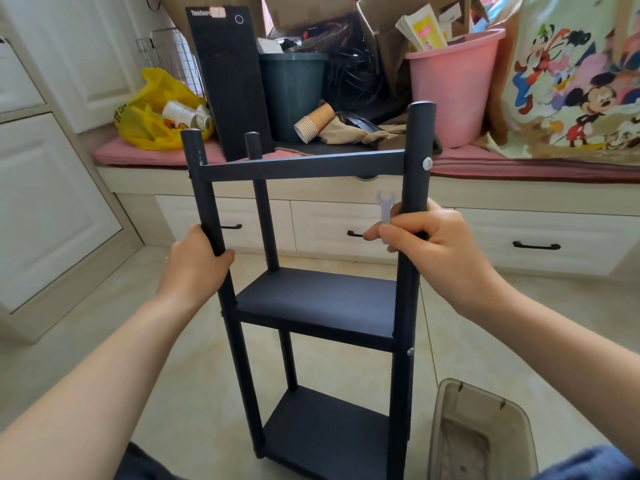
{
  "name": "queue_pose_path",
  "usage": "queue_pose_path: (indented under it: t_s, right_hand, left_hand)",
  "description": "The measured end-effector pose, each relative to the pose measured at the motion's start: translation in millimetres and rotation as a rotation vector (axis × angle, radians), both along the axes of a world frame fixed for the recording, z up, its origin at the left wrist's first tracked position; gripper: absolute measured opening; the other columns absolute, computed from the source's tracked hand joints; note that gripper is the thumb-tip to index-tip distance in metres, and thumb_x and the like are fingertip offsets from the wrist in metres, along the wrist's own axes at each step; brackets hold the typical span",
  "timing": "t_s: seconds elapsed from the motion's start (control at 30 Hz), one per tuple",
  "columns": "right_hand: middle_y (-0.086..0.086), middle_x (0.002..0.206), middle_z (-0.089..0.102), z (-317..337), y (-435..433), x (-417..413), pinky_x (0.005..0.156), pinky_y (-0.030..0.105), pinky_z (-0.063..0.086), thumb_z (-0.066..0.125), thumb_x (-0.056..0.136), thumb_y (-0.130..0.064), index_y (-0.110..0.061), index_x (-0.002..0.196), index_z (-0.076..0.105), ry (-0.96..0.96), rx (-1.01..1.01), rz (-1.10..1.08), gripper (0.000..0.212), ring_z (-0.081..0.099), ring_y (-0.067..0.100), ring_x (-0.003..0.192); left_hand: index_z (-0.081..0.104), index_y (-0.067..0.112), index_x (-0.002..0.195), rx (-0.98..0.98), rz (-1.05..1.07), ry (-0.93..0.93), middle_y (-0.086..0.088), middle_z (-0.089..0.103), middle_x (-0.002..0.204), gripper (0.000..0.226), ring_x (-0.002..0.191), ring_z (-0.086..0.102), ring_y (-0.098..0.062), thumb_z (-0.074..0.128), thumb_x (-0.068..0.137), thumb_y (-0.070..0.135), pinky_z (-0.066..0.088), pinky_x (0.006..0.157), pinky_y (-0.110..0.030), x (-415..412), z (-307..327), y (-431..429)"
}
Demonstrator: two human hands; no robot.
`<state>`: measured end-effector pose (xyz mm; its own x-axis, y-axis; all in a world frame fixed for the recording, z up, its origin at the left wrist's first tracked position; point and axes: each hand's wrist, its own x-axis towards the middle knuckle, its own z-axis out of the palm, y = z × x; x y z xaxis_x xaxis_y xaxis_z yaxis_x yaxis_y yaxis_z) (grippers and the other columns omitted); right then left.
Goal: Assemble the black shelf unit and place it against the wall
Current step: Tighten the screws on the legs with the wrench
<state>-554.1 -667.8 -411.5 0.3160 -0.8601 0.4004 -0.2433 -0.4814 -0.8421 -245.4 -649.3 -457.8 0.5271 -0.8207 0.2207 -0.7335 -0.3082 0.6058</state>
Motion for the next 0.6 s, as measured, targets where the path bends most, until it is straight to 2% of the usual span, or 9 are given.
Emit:
queue_pose_path:
  t_s: [0.1,0.13,0.2,0.23,0.27,0.37,0.43,0.5,0.6]
  right_hand:
    - [0.011,0.104,0.061,3.8,0.3,2.9,0.093,0.041,0.053,0.065,0.093,-0.013,-0.025,0.087,0.081,-0.052,0.038,0.077,0.021,0.060,0.015,0.098]
    - [0.008,0.107,0.063,5.1,0.5,3.7,0.094,0.041,0.054,0.065,0.093,-0.013,-0.026,0.086,0.082,-0.075,0.066,0.107,0.022,0.061,0.014,0.102]
    - [0.004,0.111,0.069,7.3,-0.5,4.8,0.097,0.041,0.054,0.065,0.094,-0.014,-0.027,0.088,0.082,-0.092,0.106,0.165,0.022,0.061,0.011,0.112]
    - [0.002,0.111,0.071,8.3,-1.4,5.1,0.099,0.041,0.053,0.065,0.094,-0.014,-0.026,0.089,0.082,-0.085,0.110,0.186,0.021,0.061,0.010,0.115]
    - [-0.001,0.110,0.073,9.4,-1.9,5.7,0.100,0.040,0.051,0.065,0.094,-0.015,-0.025,0.091,0.082,-0.074,0.110,0.205,0.020,0.060,0.008,0.118]
    - [-0.013,0.108,0.075,12.4,-0.8,9.3,0.101,0.026,0.048,0.063,0.095,-0.014,-0.021,0.097,0.081,-0.054,0.108,0.262,0.019,0.061,0.002,0.117]
    - [-0.018,0.107,0.074,14.1,1.3,12.9,0.097,0.016,0.048,0.062,0.096,-0.015,-0.019,0.100,0.080,-0.044,0.113,0.296,0.019,0.062,0.000,0.115]
    - [-0.018,0.107,0.074,15.4,3.0,16.3,0.095,0.012,0.047,0.062,0.096,-0.016,-0.018,0.101,0.079,-0.041,0.116,0.312,0.018,0.063,0.000,0.113]
    - [-0.014,0.108,0.074,17.4,6.5,21.0,0.096,0.016,0.049,0.062,0.096,-0.018,-0.021,0.100,0.080,-0.024,0.118,0.329,0.018,0.064,0.003,0.113]
  left_hand:
    - [0.048,0.006,0.124,0.052,0.007,0.046,-0.010,0.061,0.100,0.037,0.083,0.057,-0.026,0.066,0.093,0.016,0.042,0.058,-0.031,-9.9,4.3,5.2]
    - [0.044,0.005,0.132,0.080,-0.002,0.060,-0.014,0.060,0.108,0.048,0.092,0.060,-0.030,0.068,0.092,0.016,0.047,0.064,-0.035,-15.5,6.6,6.6]
    - [0.029,0.008,0.151,0.164,-0.045,0.089,-0.018,0.050,0.140,0.076,0.121,0.056,-0.036,0.072,0.090,0.022,0.051,0.090,-0.042,-30.2,11.7,11.6]
    - [0.022,0.013,0.158,0.203,-0.094,0.121,-0.014,0.040,0.154,0.086,0.131,0.051,-0.032,0.073,0.090,0.027,0.047,0.098,-0.039,-39.9,14.4,16.5]
    - [0.021,0.021,0.160,0.230,-0.173,0.188,-0.007,0.036,0.158,0.090,0.135,0.049,-0.025,0.075,0.088,0.031,0.045,0.101,-0.035,-50.6,16.6,22.1]
    - [0.038,0.039,0.151,0.307,-0.509,0.483,0.016,0.048,0.148,0.078,0.127,0.052,-0.003,0.079,0.084,0.036,0.042,0.102,-0.027,-85.9,17.5,37.3]
    - [0.046,0.044,0.143,0.336,-0.667,0.583,0.026,0.049,0.145,0.069,0.127,0.053,0.003,0.079,0.084,0.038,0.042,0.110,-0.031,-106.2,12.6,43.9]
    - [0.055,0.046,0.132,0.291,-0.717,0.632,0.029,0.058,0.134,0.052,0.119,0.059,0.006,0.078,0.085,0.041,0.045,0.106,-0.031,-121.2,9.5,46.2]
    - [0.062,0.033,0.118,0.160,-0.686,0.649,0.020,0.069,0.116,0.032,0.106,0.065,0.004,0.074,0.088,0.038,0.049,0.091,-0.023,-137.2,10.0,46.2]
